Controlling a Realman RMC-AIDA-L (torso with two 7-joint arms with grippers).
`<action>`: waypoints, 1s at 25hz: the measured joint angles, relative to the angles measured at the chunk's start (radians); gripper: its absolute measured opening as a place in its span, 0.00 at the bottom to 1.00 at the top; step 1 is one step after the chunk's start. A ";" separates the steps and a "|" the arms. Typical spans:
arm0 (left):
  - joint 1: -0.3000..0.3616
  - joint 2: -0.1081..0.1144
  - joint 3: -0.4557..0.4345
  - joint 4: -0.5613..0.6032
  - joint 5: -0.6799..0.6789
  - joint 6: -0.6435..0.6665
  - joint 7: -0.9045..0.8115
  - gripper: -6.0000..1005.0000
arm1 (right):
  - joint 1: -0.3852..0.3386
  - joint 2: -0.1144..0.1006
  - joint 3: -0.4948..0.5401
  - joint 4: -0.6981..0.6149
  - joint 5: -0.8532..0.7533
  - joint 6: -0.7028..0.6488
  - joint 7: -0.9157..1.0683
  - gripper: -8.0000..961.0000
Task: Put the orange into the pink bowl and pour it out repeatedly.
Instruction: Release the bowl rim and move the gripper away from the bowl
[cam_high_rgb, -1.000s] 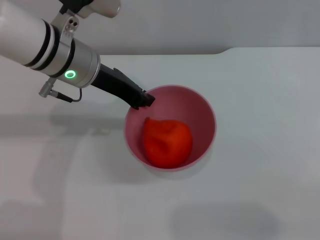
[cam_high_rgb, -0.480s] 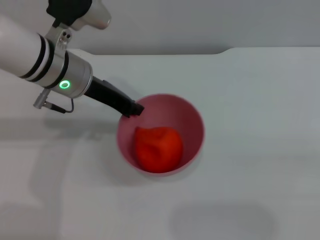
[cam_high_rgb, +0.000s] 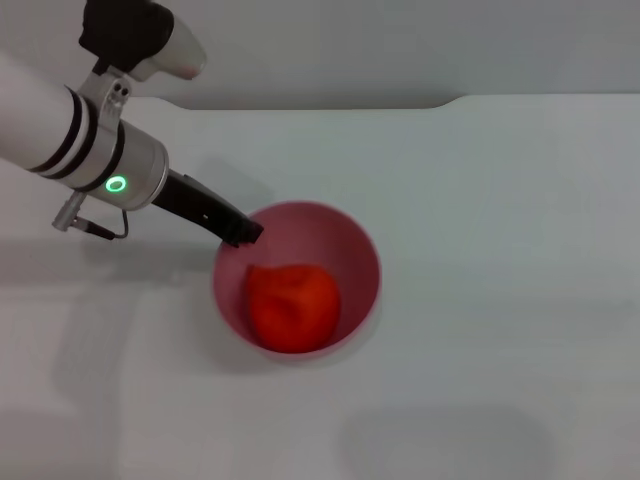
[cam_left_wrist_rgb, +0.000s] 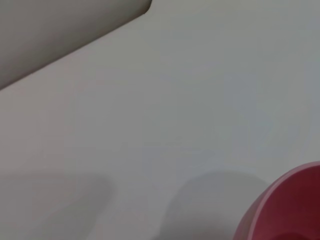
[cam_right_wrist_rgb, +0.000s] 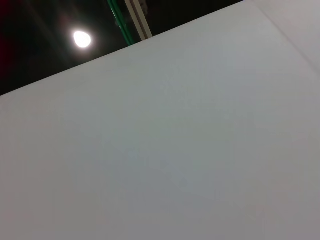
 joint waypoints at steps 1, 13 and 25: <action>0.000 -0.001 0.000 -0.003 0.004 0.000 0.000 0.05 | 0.002 0.000 0.000 0.000 0.000 0.000 0.000 0.68; 0.009 -0.005 0.020 -0.023 0.017 -0.003 0.000 0.05 | 0.010 0.002 -0.001 0.001 -0.010 -0.004 -0.001 0.68; 0.011 -0.005 0.049 -0.031 0.017 -0.003 -0.001 0.05 | 0.010 0.002 -0.001 0.007 -0.013 -0.020 -0.001 0.68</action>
